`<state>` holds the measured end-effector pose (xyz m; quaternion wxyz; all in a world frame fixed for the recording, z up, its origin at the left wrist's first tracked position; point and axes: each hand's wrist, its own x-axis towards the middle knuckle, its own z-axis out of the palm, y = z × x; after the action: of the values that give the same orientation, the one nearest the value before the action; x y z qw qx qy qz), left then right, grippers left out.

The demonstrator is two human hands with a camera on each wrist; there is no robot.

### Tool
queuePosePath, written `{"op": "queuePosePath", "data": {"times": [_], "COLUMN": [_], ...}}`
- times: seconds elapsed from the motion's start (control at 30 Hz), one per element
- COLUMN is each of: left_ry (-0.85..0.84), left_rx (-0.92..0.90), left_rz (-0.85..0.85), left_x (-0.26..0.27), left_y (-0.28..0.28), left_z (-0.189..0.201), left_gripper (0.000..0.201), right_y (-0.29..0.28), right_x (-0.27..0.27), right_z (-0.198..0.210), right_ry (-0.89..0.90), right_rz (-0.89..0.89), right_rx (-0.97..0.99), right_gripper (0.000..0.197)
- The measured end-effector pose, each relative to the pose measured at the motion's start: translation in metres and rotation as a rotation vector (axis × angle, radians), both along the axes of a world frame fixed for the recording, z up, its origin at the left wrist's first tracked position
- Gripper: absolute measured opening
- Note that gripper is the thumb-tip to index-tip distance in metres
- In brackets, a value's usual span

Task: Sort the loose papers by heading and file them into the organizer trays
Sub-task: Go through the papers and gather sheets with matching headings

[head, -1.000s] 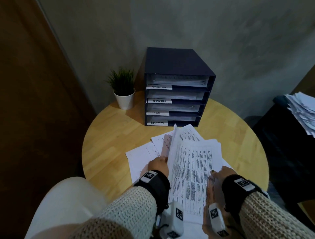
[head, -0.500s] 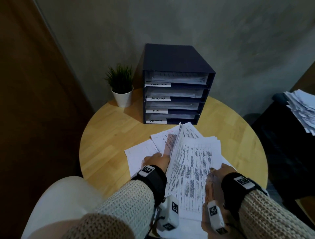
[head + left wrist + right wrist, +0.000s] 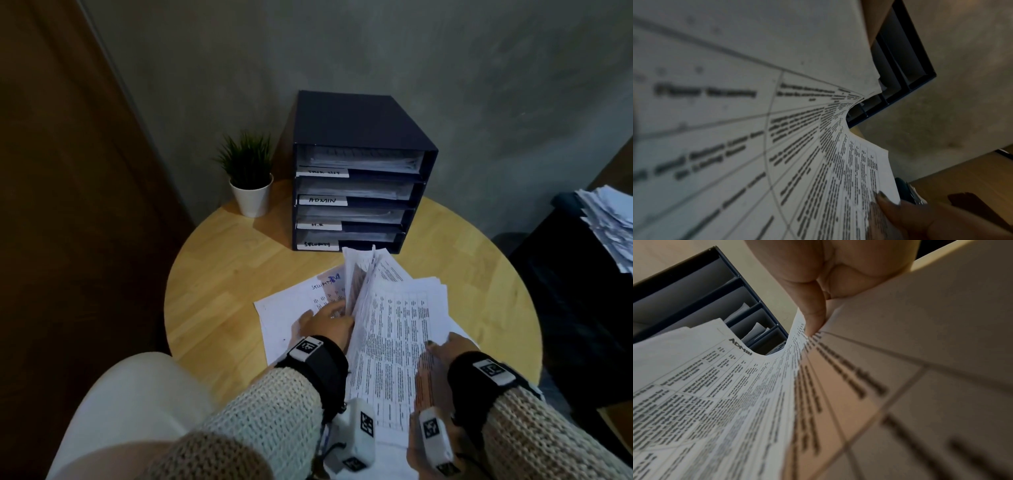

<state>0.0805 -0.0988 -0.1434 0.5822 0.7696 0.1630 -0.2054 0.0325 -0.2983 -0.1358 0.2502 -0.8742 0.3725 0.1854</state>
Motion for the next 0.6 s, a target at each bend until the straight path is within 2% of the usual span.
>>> {"op": "queuePosePath", "data": {"times": [0.1,0.13,0.17,0.23,0.27,0.37,0.43,0.5,0.6], "left_ry": [-0.01,-0.014,-0.028,-0.063,-0.054,0.052,0.092,0.086,0.072], "left_rx": [-0.181,-0.167,-0.112,0.116,0.226,0.409,0.491,0.446,0.293], "left_rz": [-0.022,-0.036,-0.048,-0.049,-0.045,0.055,0.097,0.143,0.194], "left_x": [0.003,0.003,0.003,0.006,0.008,0.02,0.028,0.038,0.052], "left_y": [-0.001,0.0,0.003,0.017,0.027,0.065,0.088,0.105,0.114], "left_z": [-0.006,-0.009,-0.011,-0.014,-0.014,-0.011,-0.011,-0.013,-0.011], "left_gripper": [0.031,0.029,0.024,0.009,0.013,0.07,0.092,0.101,0.09], "right_y": [0.0,0.001,0.0,0.0,-0.001,-0.002,-0.002,-0.003,-0.004], "right_x": [0.0,-0.001,-0.001,0.0,0.0,0.001,0.001,0.001,-0.001], "right_z": [0.001,0.001,0.0,-0.001,-0.004,-0.006,-0.006,-0.008,-0.013], "right_ry": [0.006,0.012,0.015,0.002,0.007,-0.011,-0.047,-0.072,-0.081], "right_rz": [0.002,0.005,0.01,0.014,0.016,0.0,-0.041,-0.05,-0.029], "right_rx": [0.0,0.003,0.01,0.017,0.012,-0.001,0.012,0.02,-0.006], "right_gripper": [0.052,0.052,0.052,0.051,0.051,0.053,0.053,0.053,0.055]}}
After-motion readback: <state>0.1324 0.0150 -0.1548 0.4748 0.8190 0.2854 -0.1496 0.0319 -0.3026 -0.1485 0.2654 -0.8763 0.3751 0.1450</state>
